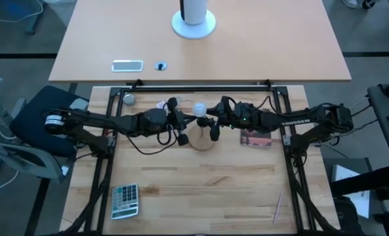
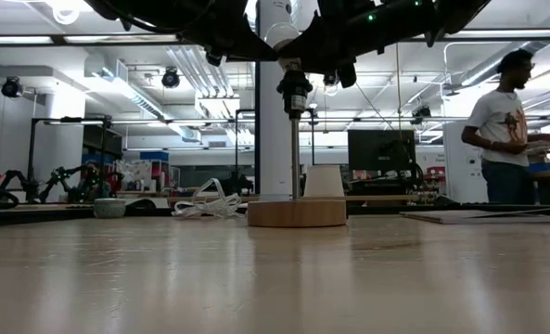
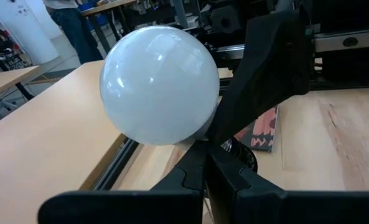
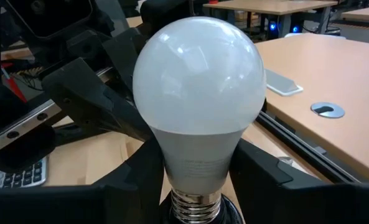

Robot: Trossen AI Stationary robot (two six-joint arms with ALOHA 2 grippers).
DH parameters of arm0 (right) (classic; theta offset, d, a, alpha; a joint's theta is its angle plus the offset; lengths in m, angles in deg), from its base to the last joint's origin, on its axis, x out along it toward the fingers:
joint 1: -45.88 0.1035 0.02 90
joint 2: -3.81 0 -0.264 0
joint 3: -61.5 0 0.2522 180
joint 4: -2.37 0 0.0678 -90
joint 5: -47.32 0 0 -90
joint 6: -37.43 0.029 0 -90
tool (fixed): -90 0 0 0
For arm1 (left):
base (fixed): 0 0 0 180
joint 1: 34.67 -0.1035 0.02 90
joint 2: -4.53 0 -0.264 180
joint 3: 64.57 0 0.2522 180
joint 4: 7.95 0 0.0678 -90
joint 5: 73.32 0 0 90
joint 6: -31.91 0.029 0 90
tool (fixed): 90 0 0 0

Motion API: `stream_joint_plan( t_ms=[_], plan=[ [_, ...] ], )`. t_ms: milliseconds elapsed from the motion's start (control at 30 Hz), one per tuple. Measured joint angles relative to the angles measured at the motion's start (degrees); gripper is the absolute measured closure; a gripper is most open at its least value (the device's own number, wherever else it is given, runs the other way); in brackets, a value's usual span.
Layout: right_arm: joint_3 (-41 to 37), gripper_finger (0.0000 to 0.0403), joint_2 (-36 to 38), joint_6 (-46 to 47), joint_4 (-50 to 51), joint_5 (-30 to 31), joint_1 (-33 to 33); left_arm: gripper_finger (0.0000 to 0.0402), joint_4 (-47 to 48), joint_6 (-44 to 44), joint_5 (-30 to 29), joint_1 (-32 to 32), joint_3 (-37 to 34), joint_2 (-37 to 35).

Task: Screw lightbulb
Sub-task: Remove the lightbulb from the lamp

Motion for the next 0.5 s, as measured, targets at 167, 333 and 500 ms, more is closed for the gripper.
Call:
stream_joint_plan(
  t_ms=[167,333,500],
  plan=[
    [0.0,0.0253,0.1,-0.1,0.0,0.0,0.0,0.0401,0.0,0.0,0.0,0.0,0.0,0.0],
    [0.0,0.0256,0.5,-0.7,-0.3,0.0,0.0,0.0401,-0.1,0.0,0.0,0.0,0.0,0.0],
    [0.0,0.0253,0.5,-1.0,-0.2,-1.1,0.0,0.0401,-0.1,0.0,0.0,-0.4,0.0,0.0]
  ],
)
